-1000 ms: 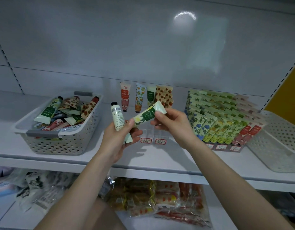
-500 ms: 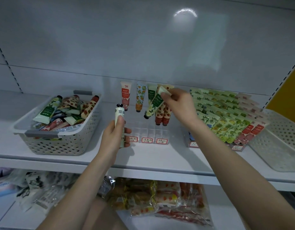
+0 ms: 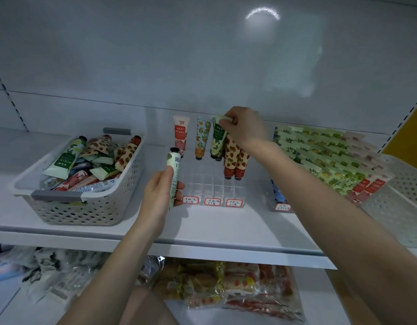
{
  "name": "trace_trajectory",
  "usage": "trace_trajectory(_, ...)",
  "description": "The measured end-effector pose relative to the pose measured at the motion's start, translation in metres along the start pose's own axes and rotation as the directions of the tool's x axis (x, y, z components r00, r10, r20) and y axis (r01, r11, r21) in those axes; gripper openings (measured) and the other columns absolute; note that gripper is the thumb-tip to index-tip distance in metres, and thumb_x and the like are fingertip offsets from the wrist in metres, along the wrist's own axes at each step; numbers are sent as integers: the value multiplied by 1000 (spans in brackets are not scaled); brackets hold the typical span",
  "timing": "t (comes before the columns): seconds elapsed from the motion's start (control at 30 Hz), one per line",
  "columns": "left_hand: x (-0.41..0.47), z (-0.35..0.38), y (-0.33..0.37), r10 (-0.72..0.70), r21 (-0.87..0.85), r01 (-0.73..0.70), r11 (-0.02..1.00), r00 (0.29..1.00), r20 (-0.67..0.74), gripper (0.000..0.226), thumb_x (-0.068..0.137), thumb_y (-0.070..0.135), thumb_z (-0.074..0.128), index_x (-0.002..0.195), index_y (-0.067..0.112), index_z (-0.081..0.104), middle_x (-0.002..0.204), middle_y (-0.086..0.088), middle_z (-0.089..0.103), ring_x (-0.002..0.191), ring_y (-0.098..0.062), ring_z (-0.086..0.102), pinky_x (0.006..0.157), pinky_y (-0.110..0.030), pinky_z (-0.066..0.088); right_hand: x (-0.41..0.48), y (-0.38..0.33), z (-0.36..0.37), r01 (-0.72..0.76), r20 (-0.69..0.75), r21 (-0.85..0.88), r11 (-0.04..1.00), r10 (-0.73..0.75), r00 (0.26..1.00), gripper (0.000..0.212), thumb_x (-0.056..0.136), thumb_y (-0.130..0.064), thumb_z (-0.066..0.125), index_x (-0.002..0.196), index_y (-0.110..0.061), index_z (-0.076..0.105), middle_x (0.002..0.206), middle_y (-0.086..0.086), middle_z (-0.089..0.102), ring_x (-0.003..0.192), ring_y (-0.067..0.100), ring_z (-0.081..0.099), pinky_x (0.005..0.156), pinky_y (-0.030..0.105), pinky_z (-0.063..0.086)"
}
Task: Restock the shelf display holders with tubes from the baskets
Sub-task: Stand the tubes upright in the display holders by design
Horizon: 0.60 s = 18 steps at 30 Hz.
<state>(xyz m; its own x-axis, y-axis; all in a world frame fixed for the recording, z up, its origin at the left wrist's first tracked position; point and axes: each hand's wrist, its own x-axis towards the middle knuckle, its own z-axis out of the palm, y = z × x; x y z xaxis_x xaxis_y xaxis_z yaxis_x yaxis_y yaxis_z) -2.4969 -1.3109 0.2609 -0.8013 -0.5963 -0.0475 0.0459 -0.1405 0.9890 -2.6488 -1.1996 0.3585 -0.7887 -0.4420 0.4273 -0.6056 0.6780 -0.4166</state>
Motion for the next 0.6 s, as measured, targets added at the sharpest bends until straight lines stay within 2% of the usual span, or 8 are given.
trace_trajectory(0.1, 2, -1, -1, -1, -10, 1, 1000, 1000, 5, 24, 100, 32, 38, 105, 13, 52, 79, -6, 57, 61, -15, 50, 59, -28, 46, 5, -1, -3, 2, -92, 57, 998, 3, 996, 22, 92, -22, 50, 101, -7, 64, 91, 9, 66, 81, 20, 59, 70, 32, 48)
trace_trajectory(0.2, 4, -1, -1, -7, -29, 7, 1000, 1000, 11, 21, 99, 31, 39, 102, 15, 52, 78, -6, 57, 61, -15, 50, 58, -27, 46, 13, -3, -12, 34, -219, 139, 990, -3, 976, 20, 92, -19, 50, 90, -5, 64, 71, 3, 55, 63, 15, 49, 56, 24, 36)
trace_trajectory(0.3, 4, -1, 0, -14, -38, 15, 999, 1000, 7, 21, 99, 32, 40, 103, 16, 53, 78, -6, 58, 62, -15, 50, 59, -27, 46, 26, -8, -22, 79, -371, 229, 970, 12, 929, 19, 91, -17, 49, 74, -10, 54, 54, -6, 40, 47, 6, 34, 47, 23, 24)
trace_trajectory(0.47, 4, -2, 2, -10, -46, 10, 999, 1000, 1, 19, 99, 31, 40, 102, 17, 52, 79, -7, 58, 66, -17, 51, 61, -28, 46, 43, -20, -21, 87, -425, 274, 958, 39, 905, 20, 92, -18, 48, 84, -6, 63, 55, -10, 40, 47, 4, 35, 46, 24, 23)
trace_trajectory(0.6, 6, -5, 1, -15, -37, 15, 999, 1000, -3, 17, 99, 31, 41, 95, 20, 53, 79, -6, 58, 67, -17, 52, 63, -29, 46, 54, -24, -13, 48, -386, 225, 973, 43, 921, 24, 93, -20, 46, 92, -5, 65, 60, -5, 47, 53, 9, 41, 47, 22, 27)
